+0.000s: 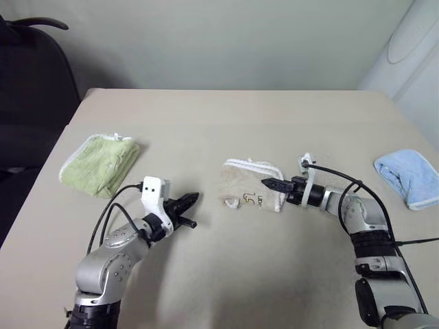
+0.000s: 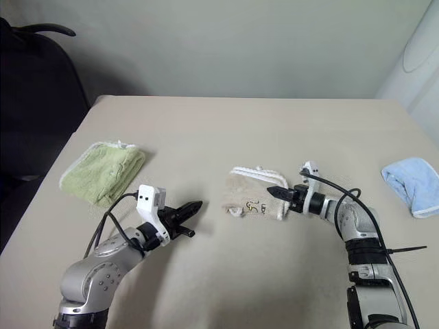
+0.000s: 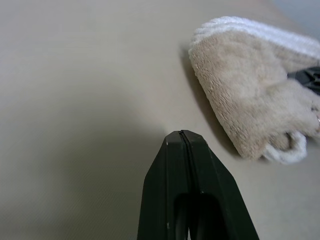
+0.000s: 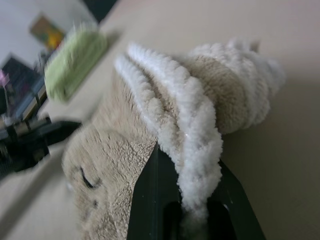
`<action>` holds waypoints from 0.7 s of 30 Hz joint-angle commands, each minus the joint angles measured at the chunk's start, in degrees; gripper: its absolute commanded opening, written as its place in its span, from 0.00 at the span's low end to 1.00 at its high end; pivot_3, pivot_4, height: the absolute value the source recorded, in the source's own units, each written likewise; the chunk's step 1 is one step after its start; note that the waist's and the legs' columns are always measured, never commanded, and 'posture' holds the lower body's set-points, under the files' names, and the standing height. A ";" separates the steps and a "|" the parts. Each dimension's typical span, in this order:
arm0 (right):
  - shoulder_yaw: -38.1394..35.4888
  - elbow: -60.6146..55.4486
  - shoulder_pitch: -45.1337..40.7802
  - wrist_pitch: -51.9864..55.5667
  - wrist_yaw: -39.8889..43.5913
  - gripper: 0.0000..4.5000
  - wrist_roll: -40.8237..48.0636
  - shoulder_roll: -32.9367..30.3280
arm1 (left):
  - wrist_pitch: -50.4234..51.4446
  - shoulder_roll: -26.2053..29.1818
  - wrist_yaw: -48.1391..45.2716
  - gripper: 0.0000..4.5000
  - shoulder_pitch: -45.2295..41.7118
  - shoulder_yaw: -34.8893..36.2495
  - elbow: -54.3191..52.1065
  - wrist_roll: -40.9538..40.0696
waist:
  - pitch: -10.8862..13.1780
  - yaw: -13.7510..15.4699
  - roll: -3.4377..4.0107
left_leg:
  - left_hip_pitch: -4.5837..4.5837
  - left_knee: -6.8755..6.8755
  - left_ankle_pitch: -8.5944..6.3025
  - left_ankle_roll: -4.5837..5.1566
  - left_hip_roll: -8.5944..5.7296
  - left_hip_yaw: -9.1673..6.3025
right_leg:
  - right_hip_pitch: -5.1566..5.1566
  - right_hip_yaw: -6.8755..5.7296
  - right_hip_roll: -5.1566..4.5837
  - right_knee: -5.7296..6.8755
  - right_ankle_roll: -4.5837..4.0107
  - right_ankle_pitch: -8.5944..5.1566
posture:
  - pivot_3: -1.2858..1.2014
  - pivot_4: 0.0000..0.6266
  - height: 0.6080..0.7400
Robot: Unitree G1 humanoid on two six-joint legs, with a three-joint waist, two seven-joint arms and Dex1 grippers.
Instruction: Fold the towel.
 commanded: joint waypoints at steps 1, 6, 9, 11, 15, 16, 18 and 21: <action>-9.70 -4.98 -1.67 0.28 -5.31 0.01 5.70 -1.01 | -0.42 -0.21 -0.25 0.00 -0.80 -0.01 -0.69 -0.26 | 0.00 0.01 0.00 | 0.00 0.00 0.00 0.00 -0.01 -0.01 | 0.00 0.00 0.00 0.00 0.00 0.00 | 0.52 0.24 1.00; -27.37 -2.84 -4.57 -2.06 -17.31 0.01 9.45 -9.13 | -0.55 -0.48 -0.80 0.00 -1.15 -0.86 -0.08 -0.07 | 0.01 0.71 0.02 | -0.02 0.00 -0.01 0.03 -0.04 -0.01 | 0.00 0.01 -0.06 -0.01 0.01 0.00 | 0.52 0.24 1.00; -34.56 4.97 -5.12 -4.82 -22.24 0.01 8.00 -16.02 | -0.54 -0.58 -1.24 0.00 -1.85 -1.23 0.68 -0.07 | 0.01 1.21 0.01 | -0.02 -0.04 -0.04 0.06 -0.06 -0.02 | 0.01 0.02 -0.12 -0.02 0.01 -0.01 | 0.52 0.24 1.00; -36.51 13.20 -4.70 -6.63 -24.15 0.01 5.57 -21.16 | -0.66 -0.65 -1.60 0.00 -2.66 -1.92 1.64 0.30 | 0.01 1.24 0.01 | -0.01 -0.09 -0.04 0.07 -0.05 -0.01 | 0.01 0.02 -0.13 -0.02 0.01 -0.01 | 0.52 0.24 1.00; -33.75 29.76 -4.12 -11.94 -24.67 0.01 -0.75 -27.61 | -1.14 -1.28 -2.10 0.00 -4.67 -3.18 3.98 1.03 | 0.01 1.06 0.01 | 0.06 -0.18 -0.04 0.08 -0.02 0.11 | 0.01 0.11 -0.13 0.01 0.02 -0.01 | 0.52 0.24 1.00; -32.02 33.44 -4.42 -14.82 -24.44 0.01 -3.00 -28.24 | -1.28 -1.43 -2.36 0.00 -5.15 -3.59 4.56 1.28 | 0.01 0.94 0.01 | 0.07 -0.20 -0.04 0.08 0.00 0.16 | -0.01 0.14 -0.13 0.03 0.02 -0.01 | 0.52 0.24 1.00; -29.70 39.32 -5.83 -19.41 -24.01 0.01 -5.88 -28.49 | -1.51 -1.66 -2.78 0.00 -5.78 -4.23 5.25 1.75 | 0.02 0.64 0.09 | 0.09 -0.24 -0.05 0.08 0.03 0.31 | -0.08 0.20 -0.13 0.09 0.02 -0.01 | 0.52 0.24 1.00; -26.72 45.00 -7.57 -25.27 -24.53 0.14 -9.25 -28.41 | -1.68 -1.78 -2.81 0.00 -6.27 -4.53 5.46 2.15 | -0.01 0.51 0.33 | 0.09 -0.21 -0.07 0.13 0.03 0.45 | -0.13 0.28 -0.14 0.18 0.02 -0.01 | 0.52 0.24 1.00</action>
